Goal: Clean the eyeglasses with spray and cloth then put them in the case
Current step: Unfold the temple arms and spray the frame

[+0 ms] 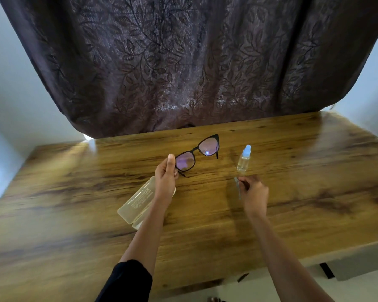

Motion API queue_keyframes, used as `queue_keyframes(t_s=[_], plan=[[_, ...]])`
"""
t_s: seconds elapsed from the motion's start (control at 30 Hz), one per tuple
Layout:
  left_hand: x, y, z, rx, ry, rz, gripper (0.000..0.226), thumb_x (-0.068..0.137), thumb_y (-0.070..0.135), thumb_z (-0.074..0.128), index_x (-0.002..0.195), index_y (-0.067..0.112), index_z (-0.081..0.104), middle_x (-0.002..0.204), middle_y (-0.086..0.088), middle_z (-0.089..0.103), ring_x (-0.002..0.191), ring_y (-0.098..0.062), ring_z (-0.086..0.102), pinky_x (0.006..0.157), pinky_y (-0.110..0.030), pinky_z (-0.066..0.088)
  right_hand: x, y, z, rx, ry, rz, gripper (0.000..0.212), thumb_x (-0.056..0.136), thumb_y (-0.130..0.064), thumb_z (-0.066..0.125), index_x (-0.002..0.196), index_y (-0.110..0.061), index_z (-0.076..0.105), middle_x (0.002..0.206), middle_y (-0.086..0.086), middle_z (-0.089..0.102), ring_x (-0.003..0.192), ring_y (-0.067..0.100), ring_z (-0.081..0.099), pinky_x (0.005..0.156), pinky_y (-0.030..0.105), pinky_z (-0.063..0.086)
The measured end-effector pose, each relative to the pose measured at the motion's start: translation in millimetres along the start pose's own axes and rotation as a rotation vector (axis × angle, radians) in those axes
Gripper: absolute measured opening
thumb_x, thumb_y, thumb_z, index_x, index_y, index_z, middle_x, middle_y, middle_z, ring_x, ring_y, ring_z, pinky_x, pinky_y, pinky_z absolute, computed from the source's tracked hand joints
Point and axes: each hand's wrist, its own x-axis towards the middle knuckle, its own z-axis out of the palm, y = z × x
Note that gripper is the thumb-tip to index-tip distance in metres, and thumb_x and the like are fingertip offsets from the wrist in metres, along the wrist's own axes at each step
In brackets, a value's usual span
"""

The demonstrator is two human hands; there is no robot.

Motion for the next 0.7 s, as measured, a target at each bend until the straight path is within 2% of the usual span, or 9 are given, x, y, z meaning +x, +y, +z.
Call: queue_keyframes(t_s=[0.13, 0.23, 0.33, 0.43, 0.5, 0.57, 0.67, 0.7], plan=[[-1, 0, -1, -0.029, 0.016, -0.004, 0.052, 0.098, 0.028, 0.034, 0.049, 0.03, 0.05, 0.046, 0.012, 0.034, 0.043, -0.003, 0.027, 0.042, -0.014, 0.022, -8, 12, 6, -0.101, -0.109, 0.048, 0.022, 0.083, -0.002, 0.06, 0.1, -0.014, 0.069, 0.107, 0.006, 0.065, 0.089, 0.02, 0.062, 0.073, 0.023, 0.045], [-1, 1, 0, -0.037, 0.021, -0.005, 0.044, 0.098, 0.029, 0.034, 0.056, 0.02, 0.044, 0.045, 0.011, 0.036, 0.043, -0.002, 0.028, 0.043, -0.014, 0.022, -11, 16, 8, -0.177, -0.18, 0.111, 0.024, 0.084, -0.005, 0.058, 0.101, -0.019, 0.068, 0.109, 0.004, 0.063, 0.094, 0.022, 0.06, 0.07, 0.027, 0.047], [0, 3, 1, -0.053, 0.018, -0.003, 0.042, 0.098, 0.028, 0.035, 0.059, 0.018, 0.046, 0.047, 0.011, 0.037, 0.043, -0.002, 0.029, 0.042, -0.013, 0.023, -10, 14, 8, -0.262, -0.26, 0.141, 0.03, 0.083, -0.009, 0.06, 0.11, -0.022, 0.061, 0.114, 0.003, 0.061, 0.104, 0.023, 0.055, 0.083, 0.035, 0.048], [0, 6, 3, -0.056, 0.016, -0.001, 0.041, 0.098, 0.028, 0.034, 0.06, 0.019, 0.047, 0.048, 0.009, 0.038, 0.044, -0.002, 0.03, 0.042, -0.013, 0.024, -4, 4, 7, -0.29, -0.226, 0.136, 0.035, 0.081, -0.016, 0.064, 0.115, -0.022, 0.056, 0.113, -0.001, 0.06, 0.111, 0.025, 0.05, 0.094, 0.04, 0.041], [0, 7, 5, -0.067, 0.017, -0.007, 0.041, 0.098, 0.028, 0.034, 0.06, 0.018, 0.046, 0.051, 0.008, 0.037, 0.044, -0.001, 0.031, 0.042, -0.012, 0.025, 0, -6, 7, -0.217, -0.149, 0.096, 0.032, 0.08, -0.015, 0.066, 0.11, -0.021, 0.059, 0.105, -0.002, 0.063, 0.105, 0.023, 0.055, 0.089, 0.038, 0.044], [-1, 10, 7, -0.091, 0.014, -0.013, 0.041, 0.098, 0.028, 0.034, 0.06, 0.017, 0.044, 0.051, 0.008, 0.037, 0.043, -0.001, 0.03, 0.041, -0.011, 0.025, 5, -15, 6, -0.065, -0.105, 0.093, 0.024, 0.08, -0.012, 0.065, 0.103, -0.017, 0.062, 0.094, -0.001, 0.067, 0.091, 0.018, 0.061, 0.079, 0.032, 0.05], [-1, 14, 9, -0.097, 0.007, 0.001, 0.043, 0.099, 0.03, 0.031, 0.058, 0.016, 0.037, 0.046, 0.011, 0.036, 0.041, -0.003, 0.027, 0.041, -0.015, 0.022, 9, -30, 3, 0.127, -0.113, 0.139, 0.014, 0.083, -0.01, 0.062, 0.096, -0.012, 0.067, 0.089, -0.001, 0.068, 0.078, 0.009, 0.06, 0.066, 0.015, 0.043], [-1, 15, 9, -0.105, 0.01, 0.001, 0.043, 0.099, 0.03, 0.03, 0.058, 0.016, 0.035, 0.044, 0.011, 0.035, 0.041, -0.003, 0.025, 0.042, -0.016, 0.021, 10, -34, 4, 0.179, -0.124, 0.162, 0.011, 0.085, -0.011, 0.061, 0.093, -0.012, 0.068, 0.086, -0.002, 0.068, 0.076, 0.008, 0.059, 0.064, 0.014, 0.043]])
